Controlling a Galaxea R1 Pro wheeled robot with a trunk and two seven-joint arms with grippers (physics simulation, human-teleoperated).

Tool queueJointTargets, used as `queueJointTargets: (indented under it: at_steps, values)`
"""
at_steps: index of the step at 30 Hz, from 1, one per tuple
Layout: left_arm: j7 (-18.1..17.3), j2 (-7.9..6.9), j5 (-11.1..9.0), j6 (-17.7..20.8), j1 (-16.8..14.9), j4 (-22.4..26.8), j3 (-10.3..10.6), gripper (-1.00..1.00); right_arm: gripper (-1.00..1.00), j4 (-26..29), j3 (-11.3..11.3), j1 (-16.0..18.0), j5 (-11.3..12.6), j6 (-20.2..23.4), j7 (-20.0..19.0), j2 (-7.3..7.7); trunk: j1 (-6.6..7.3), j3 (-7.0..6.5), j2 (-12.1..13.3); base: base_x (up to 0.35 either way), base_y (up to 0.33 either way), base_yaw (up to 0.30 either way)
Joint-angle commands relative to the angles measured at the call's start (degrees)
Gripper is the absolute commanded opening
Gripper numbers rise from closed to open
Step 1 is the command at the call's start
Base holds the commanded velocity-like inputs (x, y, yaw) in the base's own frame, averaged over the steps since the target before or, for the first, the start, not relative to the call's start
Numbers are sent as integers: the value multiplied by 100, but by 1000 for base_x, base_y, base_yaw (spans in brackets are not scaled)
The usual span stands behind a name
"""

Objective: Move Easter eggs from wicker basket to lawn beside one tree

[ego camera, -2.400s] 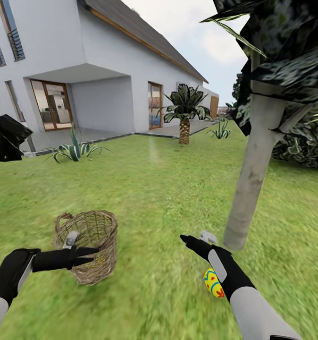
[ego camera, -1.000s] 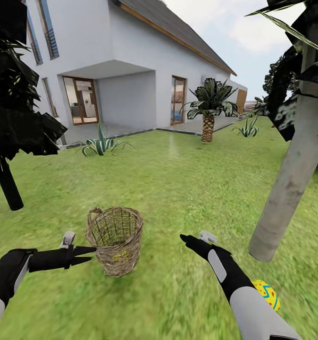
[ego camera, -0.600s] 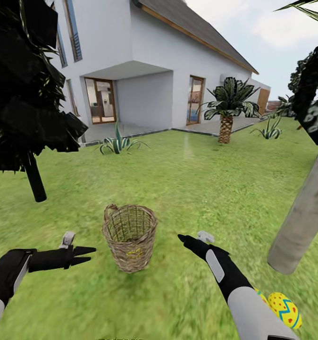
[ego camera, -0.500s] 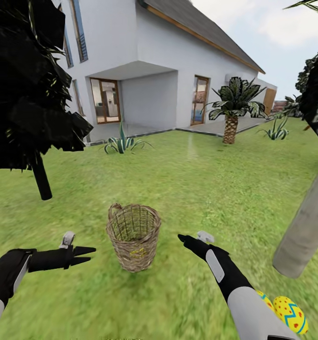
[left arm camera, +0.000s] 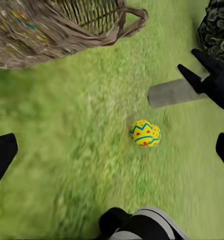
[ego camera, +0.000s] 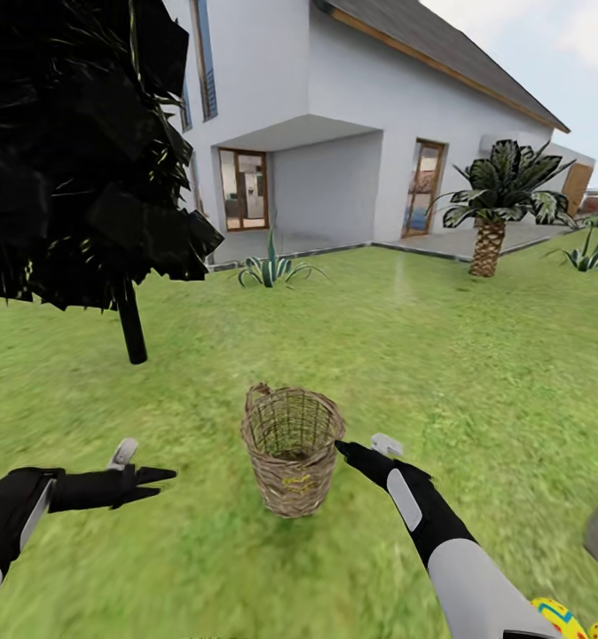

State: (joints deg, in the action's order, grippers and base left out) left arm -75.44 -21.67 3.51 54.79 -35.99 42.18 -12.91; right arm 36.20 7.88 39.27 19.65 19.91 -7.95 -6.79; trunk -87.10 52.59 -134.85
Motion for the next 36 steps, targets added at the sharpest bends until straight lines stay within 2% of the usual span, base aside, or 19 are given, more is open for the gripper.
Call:
queueJointTargets:
  at_steps: [1, 5, 6, 7, 10, 13, 15, 17, 20, 21, 28, 30, 32, 36]
  values:
    - [239, -1, 34, 63, -8, 1, -21, 100, 100, 9, 39, 2, 21, 40, -15, -7, 1, 6, -3, 13, 7, 290]
    - [1558, 23, 22, 62, -21, 1, -175, 100, 100, 10, 33, 2, 7, 39, 19, -13, 1, 6, -3, 5, 2, 290]
    - [1737, 26, 18, 60, -23, 1, -207, 100, 100, 10, 32, 2, 3, 41, 23, -13, 1, 7, -3, 2, 1, 290]
    - [2272, 42, 5, 50, -29, 1, -290, 100, 100, 10, 31, 2, -19, 44, 43, -23, 1, 9, -3, 1, 0, 288]
    - [3229, 110, -10, -142, -44, 1, -375, 100, 100, 16, 30, 2, -47, 49, 219, -49, 1, 15, -3, 22, 6, 286]
    - [3973, 191, -20, -346, -54, 1, -398, 100, 100, 24, 30, 2, -54, 59, 574, -67, 1, 23, -3, 192, 79, 276]
    - [4335, 211, -28, -398, -56, 8, -401, 100, 100, 36, 30, 2, -51, 67, 771, -73, 1, 26, -3, 232, 110, 150]
    - [4538, 219, -32, -419, -57, 24, -395, 100, 100, 57, 30, 2, -50, 72, 858, -80, 1, 28, -3, 110, 53, 61]
    - [4648, 257, -34, -437, -58, 38, -386, 100, 100, 203, 24, 2, -49, 65, 902, -119, 1, 28, -3, 37, 18, 21]
    - [4681, 374, -24, -469, -58, 43, -366, 100, 100, 349, 22, 2, -49, 86, 914, -148, 1, 28, -3, 5, 2, 3]
    - [4693, 416, -17, -483, -58, 45, -353, 100, 100, 542, 3, 2, -63, 127, 938, -167, 1, 28, -3, 2, 20, 0]
    - [4695, 417, -12, -485, -58, 45, -353, 100, 100, 637, -111, 2, -79, 231, 1047, -227, 1, 28, -3, 49, 127, 0]
    - [4696, 418, -11, -530, -58, 45, -357, 100, 100, 820, -321, 2, -84, 598, 1435, -272, 1, 28, -3, 86, 87, 0]
    - [4697, 420, -11, -647, -58, 45, -361, 100, 100, 1625, -674, 2, -2, 1397, 2801, -321, 1, 28, -3, 50, 25, 0]
